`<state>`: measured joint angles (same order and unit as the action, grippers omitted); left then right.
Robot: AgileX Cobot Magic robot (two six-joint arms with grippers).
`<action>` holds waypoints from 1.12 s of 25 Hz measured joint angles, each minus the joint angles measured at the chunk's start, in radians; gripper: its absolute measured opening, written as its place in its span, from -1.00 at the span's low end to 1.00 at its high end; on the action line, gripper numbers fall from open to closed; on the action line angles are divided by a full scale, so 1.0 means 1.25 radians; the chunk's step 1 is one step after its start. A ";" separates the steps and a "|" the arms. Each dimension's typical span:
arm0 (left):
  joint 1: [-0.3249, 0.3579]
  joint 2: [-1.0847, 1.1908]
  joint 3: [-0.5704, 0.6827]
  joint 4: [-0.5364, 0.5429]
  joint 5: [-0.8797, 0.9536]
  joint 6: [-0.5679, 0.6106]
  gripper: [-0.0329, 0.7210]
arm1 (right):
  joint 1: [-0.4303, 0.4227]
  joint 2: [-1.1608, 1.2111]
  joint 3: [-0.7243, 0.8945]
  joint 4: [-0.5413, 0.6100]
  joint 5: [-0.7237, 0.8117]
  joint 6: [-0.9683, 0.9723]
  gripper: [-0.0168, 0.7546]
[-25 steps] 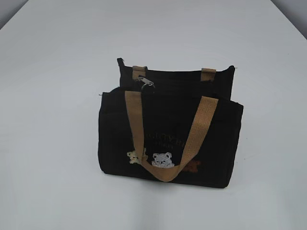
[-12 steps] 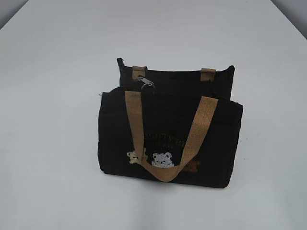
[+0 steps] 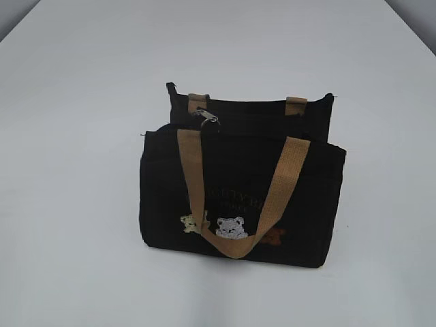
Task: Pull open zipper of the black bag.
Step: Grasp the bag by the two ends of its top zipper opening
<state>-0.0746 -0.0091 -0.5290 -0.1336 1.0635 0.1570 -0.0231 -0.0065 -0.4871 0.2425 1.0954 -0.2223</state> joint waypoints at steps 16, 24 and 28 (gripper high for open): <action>0.000 0.273 -0.057 -0.223 -0.122 0.000 -0.26 | 0.008 0.148 -0.025 0.006 -0.175 0.000 0.52; -0.011 0.722 -0.145 -0.587 -0.142 0.191 0.26 | 0.113 0.464 -0.122 0.054 -0.312 -0.026 0.52; -0.062 0.901 -0.233 -0.653 -0.155 0.237 0.29 | 0.173 0.629 -0.213 0.066 -0.307 -0.098 0.52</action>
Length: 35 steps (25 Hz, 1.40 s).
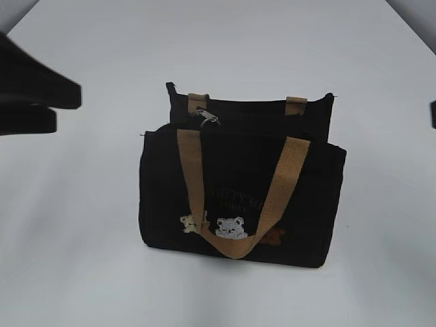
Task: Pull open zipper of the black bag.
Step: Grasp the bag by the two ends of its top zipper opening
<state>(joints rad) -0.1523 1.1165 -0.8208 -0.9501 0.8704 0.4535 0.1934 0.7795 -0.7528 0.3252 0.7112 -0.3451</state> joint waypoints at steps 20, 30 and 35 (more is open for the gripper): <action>-0.167 0.574 -0.404 -0.010 -0.040 0.011 0.16 | 0.267 0.441 -0.281 0.004 -0.057 -0.134 0.52; -0.168 0.589 -0.438 -0.002 -0.024 0.012 -0.82 | 0.337 0.568 -0.343 0.005 -0.072 -0.216 0.31; -0.168 0.566 -0.439 0.009 0.018 0.013 -0.82 | 0.339 0.620 -0.345 0.004 -0.073 -0.232 0.17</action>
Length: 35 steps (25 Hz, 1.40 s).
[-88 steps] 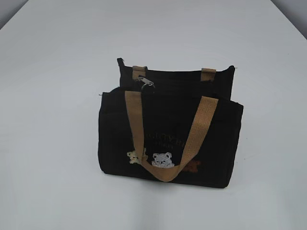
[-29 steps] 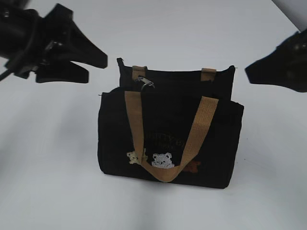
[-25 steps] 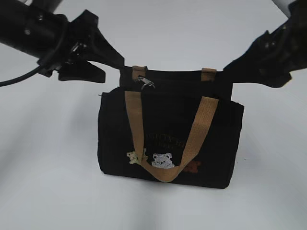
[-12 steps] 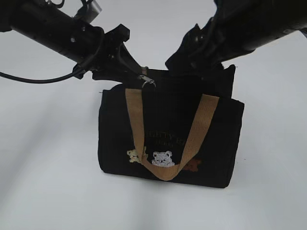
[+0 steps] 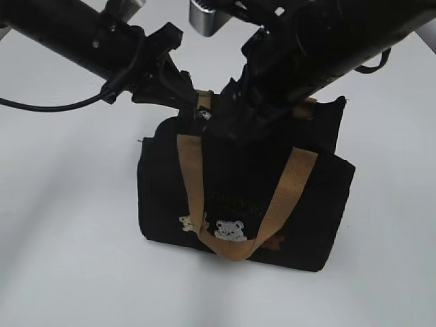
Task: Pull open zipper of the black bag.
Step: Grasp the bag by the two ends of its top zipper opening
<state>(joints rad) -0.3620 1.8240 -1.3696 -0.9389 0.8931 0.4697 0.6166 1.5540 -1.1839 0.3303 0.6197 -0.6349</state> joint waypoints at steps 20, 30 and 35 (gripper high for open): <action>0.000 -0.007 0.000 0.004 0.022 0.004 -0.82 | 0.000 0.065 -0.001 -0.019 -0.055 -0.037 -0.37; -0.002 -0.009 -0.003 -0.015 0.038 0.005 -0.82 | 0.001 0.038 -0.008 -0.078 -0.010 -0.043 -0.83; -0.002 -0.009 -0.003 -0.015 0.039 0.005 -0.83 | 0.001 0.038 -0.008 -0.075 -0.007 -0.043 -0.83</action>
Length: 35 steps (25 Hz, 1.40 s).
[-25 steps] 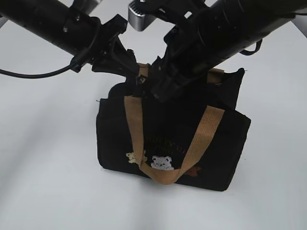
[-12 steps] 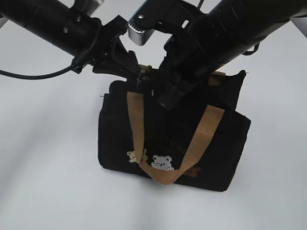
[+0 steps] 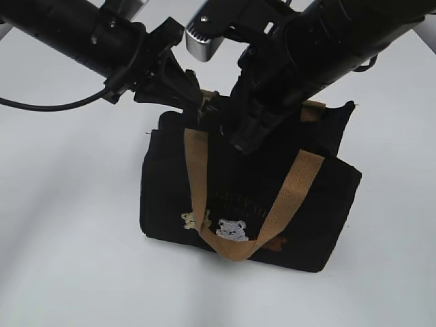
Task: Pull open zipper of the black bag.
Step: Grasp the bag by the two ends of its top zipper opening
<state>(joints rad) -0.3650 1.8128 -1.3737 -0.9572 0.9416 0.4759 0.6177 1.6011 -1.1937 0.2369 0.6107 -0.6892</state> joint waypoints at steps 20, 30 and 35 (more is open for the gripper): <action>0.001 0.000 0.000 0.008 0.006 0.000 -0.83 | 0.000 0.000 -0.003 0.032 0.051 0.000 -0.71; -0.002 0.000 0.000 -0.005 0.019 0.000 -0.83 | 0.000 -0.026 -0.004 -0.007 0.076 0.007 -0.85; -0.010 -0.007 0.000 -0.031 0.035 0.000 -0.83 | 0.001 -0.069 -0.003 -0.058 0.107 0.036 -0.85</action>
<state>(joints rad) -0.3772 1.8039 -1.3737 -0.9962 0.9852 0.4759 0.6189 1.5146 -1.1973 0.1639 0.7450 -0.6444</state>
